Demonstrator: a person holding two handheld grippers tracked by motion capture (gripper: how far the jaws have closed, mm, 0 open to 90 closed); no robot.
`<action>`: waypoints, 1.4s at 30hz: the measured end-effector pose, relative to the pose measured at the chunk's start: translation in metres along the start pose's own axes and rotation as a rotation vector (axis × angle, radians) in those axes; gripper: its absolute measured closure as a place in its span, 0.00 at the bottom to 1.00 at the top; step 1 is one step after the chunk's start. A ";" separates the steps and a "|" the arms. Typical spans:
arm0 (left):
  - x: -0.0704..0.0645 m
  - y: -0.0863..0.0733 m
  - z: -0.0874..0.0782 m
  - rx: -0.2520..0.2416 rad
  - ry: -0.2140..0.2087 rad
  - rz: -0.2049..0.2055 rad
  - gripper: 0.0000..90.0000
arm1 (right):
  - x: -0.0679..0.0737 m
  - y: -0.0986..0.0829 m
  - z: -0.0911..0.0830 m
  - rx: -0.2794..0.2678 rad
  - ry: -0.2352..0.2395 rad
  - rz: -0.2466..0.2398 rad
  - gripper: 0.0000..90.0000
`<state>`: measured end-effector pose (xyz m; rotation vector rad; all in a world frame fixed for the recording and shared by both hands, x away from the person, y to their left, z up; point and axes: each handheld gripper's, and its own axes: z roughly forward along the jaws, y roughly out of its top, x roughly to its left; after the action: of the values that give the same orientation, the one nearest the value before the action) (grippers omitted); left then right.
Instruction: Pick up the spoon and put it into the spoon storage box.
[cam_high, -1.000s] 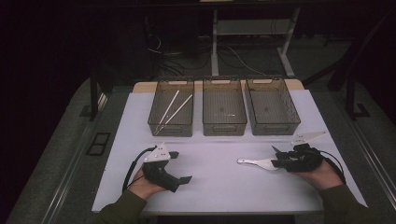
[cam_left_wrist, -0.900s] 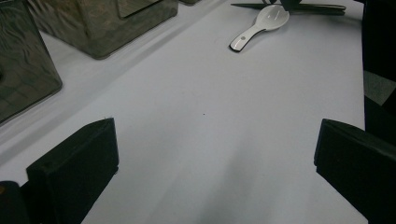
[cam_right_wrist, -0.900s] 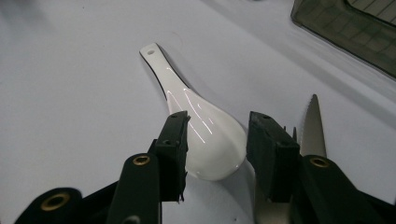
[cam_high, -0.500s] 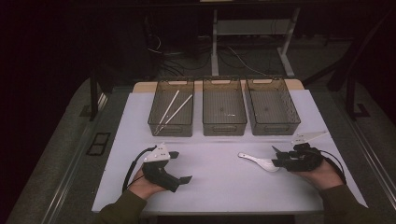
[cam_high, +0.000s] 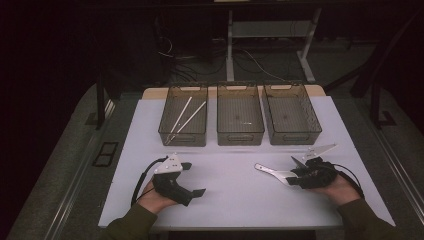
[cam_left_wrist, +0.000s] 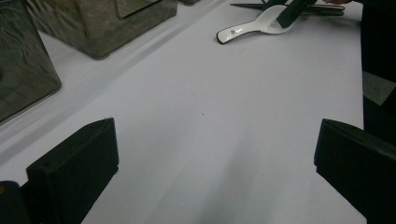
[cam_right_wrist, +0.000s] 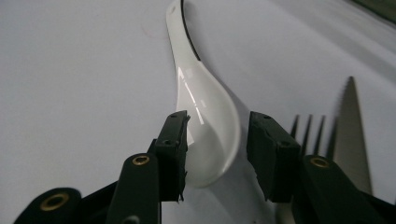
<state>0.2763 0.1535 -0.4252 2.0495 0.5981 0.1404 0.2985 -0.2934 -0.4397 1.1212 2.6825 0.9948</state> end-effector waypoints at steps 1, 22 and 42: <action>0.000 0.000 0.000 0.000 0.000 0.000 0.00 | 0.001 0.000 0.001 0.003 0.001 -0.006 0.63; 0.000 0.000 0.002 -0.005 -0.012 0.016 0.00 | 0.013 0.004 0.004 -0.003 0.013 -0.064 0.88; 0.003 -0.004 -0.001 -0.031 -0.018 0.016 0.00 | 0.010 0.010 -0.010 -0.069 0.032 -0.031 0.89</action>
<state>0.2778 0.1573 -0.4286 2.0242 0.5652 0.1400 0.2939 -0.2867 -0.4247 1.0575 2.6588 1.1002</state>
